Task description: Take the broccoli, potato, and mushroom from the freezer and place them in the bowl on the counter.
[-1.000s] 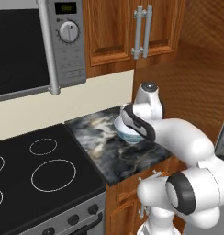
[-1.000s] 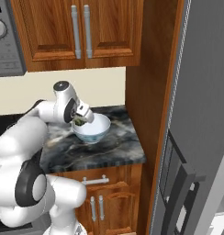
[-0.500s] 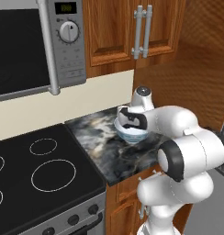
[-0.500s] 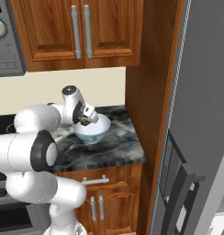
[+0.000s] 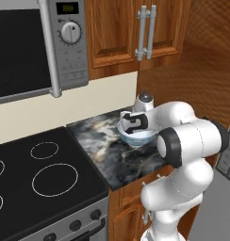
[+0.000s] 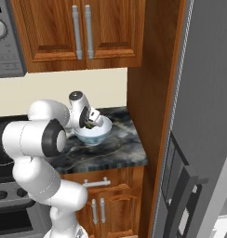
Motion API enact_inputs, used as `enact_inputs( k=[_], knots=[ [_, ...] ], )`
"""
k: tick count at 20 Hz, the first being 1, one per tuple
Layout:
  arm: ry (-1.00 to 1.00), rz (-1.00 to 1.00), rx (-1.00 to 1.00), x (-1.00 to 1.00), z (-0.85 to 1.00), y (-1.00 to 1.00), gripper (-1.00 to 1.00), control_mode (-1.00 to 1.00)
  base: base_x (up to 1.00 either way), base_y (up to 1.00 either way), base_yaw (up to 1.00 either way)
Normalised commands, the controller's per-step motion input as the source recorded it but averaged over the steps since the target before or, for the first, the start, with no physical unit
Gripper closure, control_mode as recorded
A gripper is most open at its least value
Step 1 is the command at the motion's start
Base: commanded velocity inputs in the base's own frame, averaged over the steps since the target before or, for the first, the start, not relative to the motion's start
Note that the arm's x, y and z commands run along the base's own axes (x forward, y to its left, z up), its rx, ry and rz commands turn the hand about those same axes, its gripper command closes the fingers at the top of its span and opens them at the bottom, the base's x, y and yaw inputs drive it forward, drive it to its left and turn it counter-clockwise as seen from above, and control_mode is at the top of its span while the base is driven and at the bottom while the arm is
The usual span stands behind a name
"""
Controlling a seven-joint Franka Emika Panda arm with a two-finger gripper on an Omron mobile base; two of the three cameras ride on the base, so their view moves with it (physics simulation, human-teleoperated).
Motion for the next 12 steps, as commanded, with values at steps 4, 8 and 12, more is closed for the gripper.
enact_inputs(
  k=[4,8,12],
  knots=[
    [0.00,0.00,0.00,0.01,0.00,0.00,-1.00,-1.00,0.00,0.00,0.00],
    [0.00,0.00,0.00,-0.03,0.00,0.00,-1.00,-1.00,0.00,0.00,0.00],
    [-0.01,0.00,0.00,-0.19,0.41,0.00,-1.00,-1.00,0.00,0.00,0.00]
  ],
)
